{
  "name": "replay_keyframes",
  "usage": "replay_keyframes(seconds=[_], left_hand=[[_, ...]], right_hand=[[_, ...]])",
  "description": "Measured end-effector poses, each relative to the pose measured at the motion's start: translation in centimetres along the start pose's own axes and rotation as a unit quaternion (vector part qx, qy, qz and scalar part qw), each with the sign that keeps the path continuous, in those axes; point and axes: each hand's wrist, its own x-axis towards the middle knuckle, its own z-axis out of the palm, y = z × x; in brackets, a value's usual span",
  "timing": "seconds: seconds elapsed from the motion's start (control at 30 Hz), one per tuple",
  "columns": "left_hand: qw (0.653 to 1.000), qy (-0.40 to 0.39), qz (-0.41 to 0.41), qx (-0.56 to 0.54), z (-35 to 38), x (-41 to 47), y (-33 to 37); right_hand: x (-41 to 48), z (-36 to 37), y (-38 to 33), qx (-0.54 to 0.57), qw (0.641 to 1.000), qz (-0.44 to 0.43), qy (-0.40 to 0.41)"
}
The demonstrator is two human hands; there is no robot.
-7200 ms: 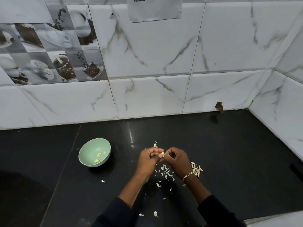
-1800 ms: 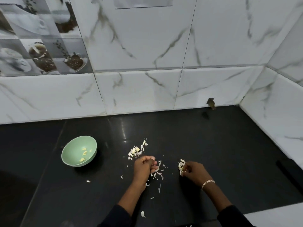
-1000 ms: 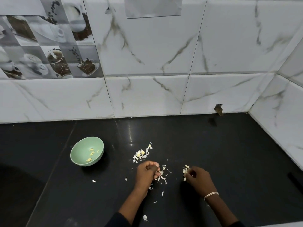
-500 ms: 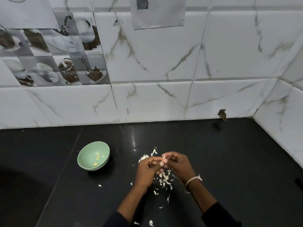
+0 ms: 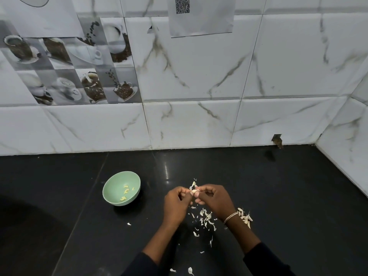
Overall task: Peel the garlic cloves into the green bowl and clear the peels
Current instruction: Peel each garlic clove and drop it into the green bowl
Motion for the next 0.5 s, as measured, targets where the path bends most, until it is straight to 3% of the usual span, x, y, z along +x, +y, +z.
replay_keyframes(seconds=[0.1, 0.27, 0.5], left_hand=[[0.997, 0.018, 0.03, 0.071, 0.0, 0.03, -0.46], [0.995, 0.009, 0.049, 0.086, -0.17, 0.03, -0.69], [0.994, -0.009, 0.072, 0.083, -0.27, 0.15, -0.65]], right_hand=[[-0.35, 0.05, -0.27, -0.097, 0.995, -0.02, 0.004], [-0.42, 0.15, -0.4, -0.234, 0.969, -0.079, 0.017], [-0.31, -0.07, -0.46, -0.25, 0.965, -0.079, 0.01]])
